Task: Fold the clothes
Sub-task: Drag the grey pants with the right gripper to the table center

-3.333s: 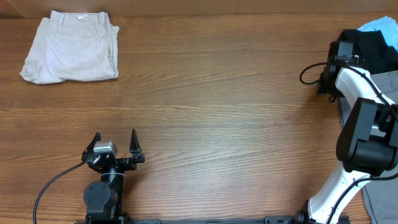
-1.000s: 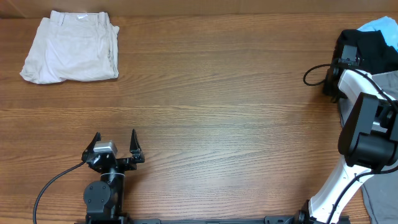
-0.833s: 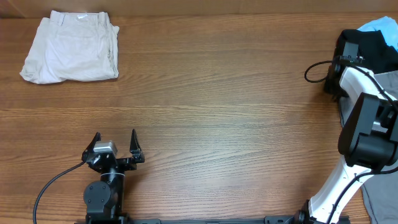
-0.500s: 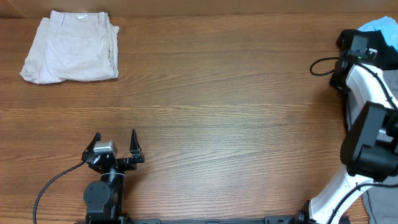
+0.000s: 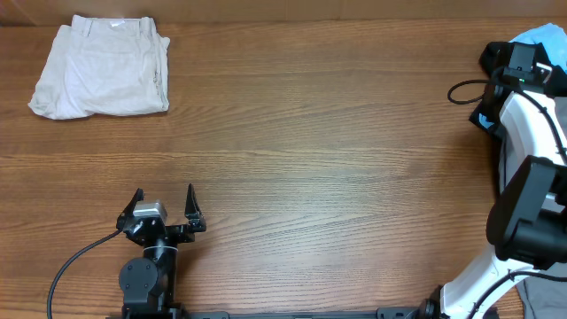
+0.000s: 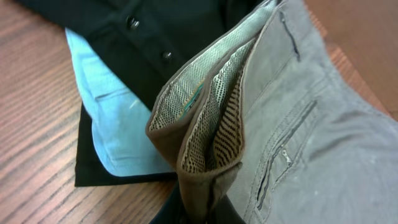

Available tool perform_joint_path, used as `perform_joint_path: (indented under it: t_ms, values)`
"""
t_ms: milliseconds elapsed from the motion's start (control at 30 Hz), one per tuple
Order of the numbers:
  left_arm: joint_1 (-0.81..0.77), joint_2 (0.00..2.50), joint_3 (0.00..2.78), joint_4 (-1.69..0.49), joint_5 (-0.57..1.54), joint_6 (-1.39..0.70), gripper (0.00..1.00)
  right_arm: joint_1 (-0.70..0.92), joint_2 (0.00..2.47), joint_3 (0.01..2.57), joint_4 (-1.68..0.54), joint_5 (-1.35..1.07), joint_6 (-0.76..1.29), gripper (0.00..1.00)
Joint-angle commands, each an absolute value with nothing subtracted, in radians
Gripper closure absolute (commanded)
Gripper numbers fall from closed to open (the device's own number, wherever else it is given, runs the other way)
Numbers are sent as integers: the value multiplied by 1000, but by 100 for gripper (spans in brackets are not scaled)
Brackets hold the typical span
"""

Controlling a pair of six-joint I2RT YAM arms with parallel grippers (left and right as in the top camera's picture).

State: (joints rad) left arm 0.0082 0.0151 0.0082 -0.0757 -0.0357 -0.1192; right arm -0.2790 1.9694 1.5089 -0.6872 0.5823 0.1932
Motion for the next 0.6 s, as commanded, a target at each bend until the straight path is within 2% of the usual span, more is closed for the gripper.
perform_joint_path:
  t_ms: [0, 367, 567]
  values:
    - [12, 6, 5, -73, -48, -97, 0, -274, 1821, 1545, -674, 613, 241, 97]
    - [12, 6, 5, -73, -48, -97, 0, -260, 1455, 1545, -691, 624, 237, 96]
    - [12, 6, 5, -73, -48, -97, 0, -80, 1335, 1545, -682, 540, 237, 96]
